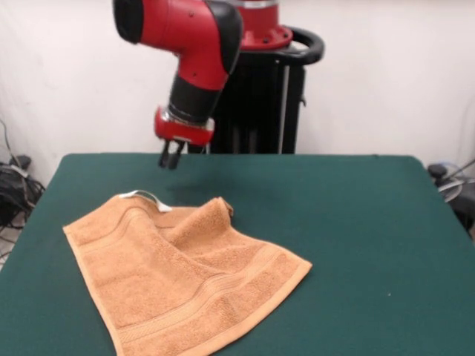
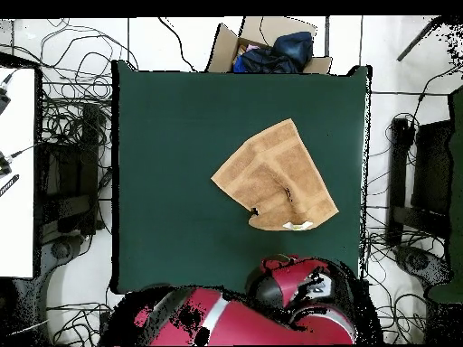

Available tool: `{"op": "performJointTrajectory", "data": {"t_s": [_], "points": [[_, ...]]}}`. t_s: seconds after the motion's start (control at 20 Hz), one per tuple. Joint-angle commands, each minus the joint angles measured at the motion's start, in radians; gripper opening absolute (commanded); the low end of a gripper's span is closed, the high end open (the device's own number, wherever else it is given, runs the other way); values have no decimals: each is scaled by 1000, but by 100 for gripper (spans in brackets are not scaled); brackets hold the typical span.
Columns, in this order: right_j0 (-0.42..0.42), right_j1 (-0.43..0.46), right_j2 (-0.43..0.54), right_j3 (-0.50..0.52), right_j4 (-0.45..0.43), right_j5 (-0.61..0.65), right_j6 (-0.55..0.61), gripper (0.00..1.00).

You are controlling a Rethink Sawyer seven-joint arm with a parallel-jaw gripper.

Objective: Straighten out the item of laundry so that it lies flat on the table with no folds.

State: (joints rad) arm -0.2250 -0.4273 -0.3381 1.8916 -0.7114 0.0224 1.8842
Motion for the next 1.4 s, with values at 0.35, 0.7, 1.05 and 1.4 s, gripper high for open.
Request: {"op": "performJointTrajectory", "data": {"t_s": [0.35, 0.7, 1.05, 1.4], "points": [[-95, -34, 225, 42, -61, -115, 89, 0], [-306, -142, 429, 151, -93, -136, 96, 0], [-386, -259, 530, 213, -51, -16, 37, 0], [-326, -250, 466, 168, -53, -53, 61, 0]]}}
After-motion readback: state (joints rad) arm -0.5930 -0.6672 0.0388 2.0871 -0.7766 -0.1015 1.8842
